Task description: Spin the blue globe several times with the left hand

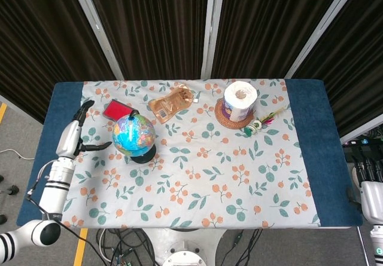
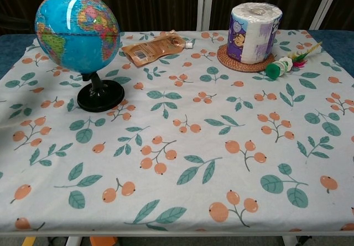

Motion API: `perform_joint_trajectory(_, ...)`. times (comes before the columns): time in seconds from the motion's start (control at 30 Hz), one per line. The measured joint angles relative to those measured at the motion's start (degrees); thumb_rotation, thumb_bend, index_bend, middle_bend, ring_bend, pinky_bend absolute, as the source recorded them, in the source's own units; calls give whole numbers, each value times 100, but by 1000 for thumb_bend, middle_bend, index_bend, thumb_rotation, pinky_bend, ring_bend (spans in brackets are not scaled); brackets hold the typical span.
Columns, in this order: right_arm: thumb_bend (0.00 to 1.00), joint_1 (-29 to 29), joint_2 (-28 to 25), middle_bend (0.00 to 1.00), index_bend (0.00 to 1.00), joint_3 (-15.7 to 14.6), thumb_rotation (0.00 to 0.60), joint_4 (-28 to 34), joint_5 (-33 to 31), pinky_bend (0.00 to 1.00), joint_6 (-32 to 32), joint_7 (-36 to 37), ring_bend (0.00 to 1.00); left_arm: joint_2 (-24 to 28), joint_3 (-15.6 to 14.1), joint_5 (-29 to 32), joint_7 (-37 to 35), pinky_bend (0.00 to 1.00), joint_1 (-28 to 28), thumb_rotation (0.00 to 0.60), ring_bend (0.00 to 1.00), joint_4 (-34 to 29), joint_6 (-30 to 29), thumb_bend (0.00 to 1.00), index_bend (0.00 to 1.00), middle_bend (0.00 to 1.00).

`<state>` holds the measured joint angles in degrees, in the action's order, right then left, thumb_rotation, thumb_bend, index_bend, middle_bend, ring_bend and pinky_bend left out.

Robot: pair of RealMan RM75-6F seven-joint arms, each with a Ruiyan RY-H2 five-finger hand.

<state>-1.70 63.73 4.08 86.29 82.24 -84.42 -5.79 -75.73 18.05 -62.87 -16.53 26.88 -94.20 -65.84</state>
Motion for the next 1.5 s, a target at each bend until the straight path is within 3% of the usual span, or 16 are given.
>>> perform_joint_trajectory(0.37, 353, -20, 16, 0, 0, -3, 600, 17, -12, 0, 33, -30, 0, 207, 132, -285, -330, 0, -182, 600, 0, -208, -285, 0, 17, 0)
perform_joint_trajectory(0.77, 352, -22, 37, 0, 0, -14, 600, -25, -27, 0, 63, 19, 0, 217, -32, -944, -32, 0, -152, 600, 0, -979, -500, 0, 17, 0)
perform_joint_trajectory(1.07, 371, -11, 86, 0, 0, -18, 600, -157, -62, 0, 87, 161, 0, -292, -48, -707, 861, 0, 133, 600, 0, -996, -517, 0, 17, 0)
perform_joint_trajectory(1.5, 377, -12, 135, 0, 0, -21, 600, -274, -78, 0, 128, 268, 0, -580, -54, -365, 1246, 0, 288, 600, 0, -870, -457, 0, 17, 0)
